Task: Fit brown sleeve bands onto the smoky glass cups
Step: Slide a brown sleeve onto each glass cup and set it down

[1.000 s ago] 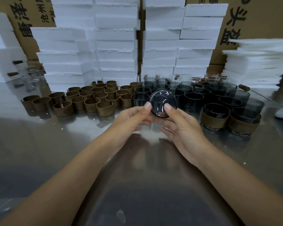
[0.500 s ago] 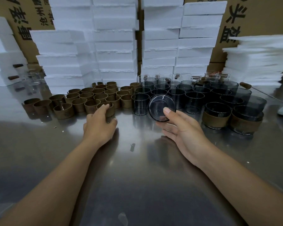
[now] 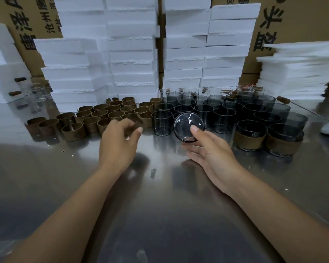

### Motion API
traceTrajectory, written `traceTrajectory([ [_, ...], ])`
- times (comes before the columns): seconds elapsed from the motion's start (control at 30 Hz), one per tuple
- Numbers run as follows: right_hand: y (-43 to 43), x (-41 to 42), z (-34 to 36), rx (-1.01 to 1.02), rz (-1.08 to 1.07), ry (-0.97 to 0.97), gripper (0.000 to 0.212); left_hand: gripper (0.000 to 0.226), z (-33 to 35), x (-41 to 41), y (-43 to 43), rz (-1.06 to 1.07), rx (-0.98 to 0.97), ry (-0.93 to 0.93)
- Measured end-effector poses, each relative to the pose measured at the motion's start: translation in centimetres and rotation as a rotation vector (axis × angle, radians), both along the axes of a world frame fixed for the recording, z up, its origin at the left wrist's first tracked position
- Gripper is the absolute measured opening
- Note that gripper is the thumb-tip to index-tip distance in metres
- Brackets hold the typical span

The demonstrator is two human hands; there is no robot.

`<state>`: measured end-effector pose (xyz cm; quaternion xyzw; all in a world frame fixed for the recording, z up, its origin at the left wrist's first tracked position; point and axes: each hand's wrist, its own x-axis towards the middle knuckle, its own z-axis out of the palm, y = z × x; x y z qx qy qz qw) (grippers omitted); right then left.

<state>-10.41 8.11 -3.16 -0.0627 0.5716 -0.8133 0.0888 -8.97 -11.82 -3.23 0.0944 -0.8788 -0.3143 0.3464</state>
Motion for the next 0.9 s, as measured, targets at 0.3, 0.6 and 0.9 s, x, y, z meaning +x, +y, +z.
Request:
traceTrajectory([
  [0.3, -0.3, 0.0, 0.0, -0.037, -0.022, 0.016, 0.011, 0.009, 1.9, 2.3, 5.6, -0.431, 0.029, 0.283],
  [0.6, -0.6, 0.4, 0.2, -0.250, 0.116, -0.070, 0.007, 0.009, 1.8, 3.0, 6.9, -0.520, 0.040, 0.363],
  [0.9, -0.8, 1.2, 1.2, -0.388, 0.136, -0.199, 0.031, 0.062, 1.6, 3.3, 7.4, -0.565, 0.124, 0.323],
])
